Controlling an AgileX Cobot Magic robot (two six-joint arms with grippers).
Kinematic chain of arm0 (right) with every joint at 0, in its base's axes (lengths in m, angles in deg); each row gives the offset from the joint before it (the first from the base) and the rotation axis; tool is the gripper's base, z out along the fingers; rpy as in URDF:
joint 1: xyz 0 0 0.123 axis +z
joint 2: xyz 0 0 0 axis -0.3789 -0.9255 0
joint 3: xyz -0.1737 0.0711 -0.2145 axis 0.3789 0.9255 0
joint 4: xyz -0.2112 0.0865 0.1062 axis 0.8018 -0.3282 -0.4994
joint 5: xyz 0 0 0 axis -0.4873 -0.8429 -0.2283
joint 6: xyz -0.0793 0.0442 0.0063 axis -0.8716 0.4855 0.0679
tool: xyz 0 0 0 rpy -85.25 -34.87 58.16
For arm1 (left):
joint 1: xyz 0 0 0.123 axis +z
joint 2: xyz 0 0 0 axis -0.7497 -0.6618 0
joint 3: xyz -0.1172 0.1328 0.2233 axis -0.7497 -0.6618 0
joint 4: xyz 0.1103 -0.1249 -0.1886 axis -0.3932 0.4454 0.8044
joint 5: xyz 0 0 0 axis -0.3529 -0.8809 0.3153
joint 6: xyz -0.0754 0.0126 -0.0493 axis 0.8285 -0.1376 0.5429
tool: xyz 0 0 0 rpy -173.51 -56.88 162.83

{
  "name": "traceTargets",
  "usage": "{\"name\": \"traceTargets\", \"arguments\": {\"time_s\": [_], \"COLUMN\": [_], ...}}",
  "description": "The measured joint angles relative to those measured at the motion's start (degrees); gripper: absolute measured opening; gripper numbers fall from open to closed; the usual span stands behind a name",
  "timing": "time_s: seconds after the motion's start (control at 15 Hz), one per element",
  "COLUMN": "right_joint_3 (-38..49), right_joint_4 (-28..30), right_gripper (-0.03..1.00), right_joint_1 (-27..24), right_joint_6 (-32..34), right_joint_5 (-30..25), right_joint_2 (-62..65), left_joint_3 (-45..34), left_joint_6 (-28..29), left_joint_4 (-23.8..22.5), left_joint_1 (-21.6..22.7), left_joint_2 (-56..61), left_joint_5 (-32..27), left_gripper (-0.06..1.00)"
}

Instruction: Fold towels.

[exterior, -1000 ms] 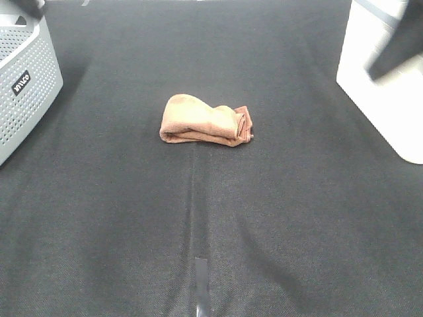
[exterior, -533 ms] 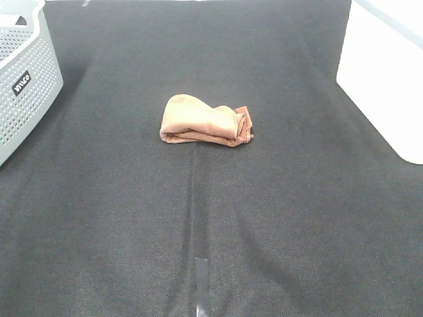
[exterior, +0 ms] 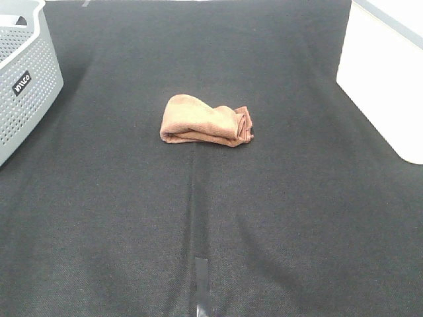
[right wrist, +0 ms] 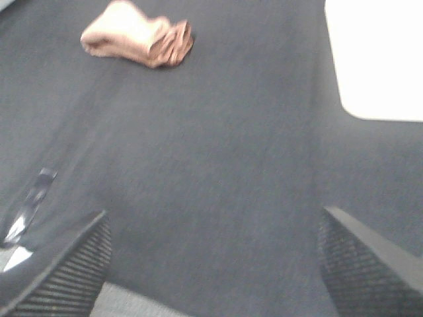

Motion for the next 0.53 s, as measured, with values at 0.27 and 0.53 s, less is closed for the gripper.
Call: {"name": "traceTargets", "arguments": {"time_s": [0.27,0.53], "right_joint_3": [0.5,0.5], "right_joint_4": [2.6,2.6], "right_gripper": [0.8,0.8], "right_joint_1": [0.0,0.0], "right_joint_6": [0.0,0.0], "right_joint_5": [0.1,0.1], "right_joint_2": [0.0,0.0], "left_joint_3": [-2.8,-2.8], "left_joint_6": [-5.2,-12.1], "left_joint_4": [3.4,8.8], "left_joint_1": [0.0,0.0], "left_joint_2": [0.0,0.0], "left_joint_5": [3.9,4.2], "left_gripper": [0.57,0.57]}}
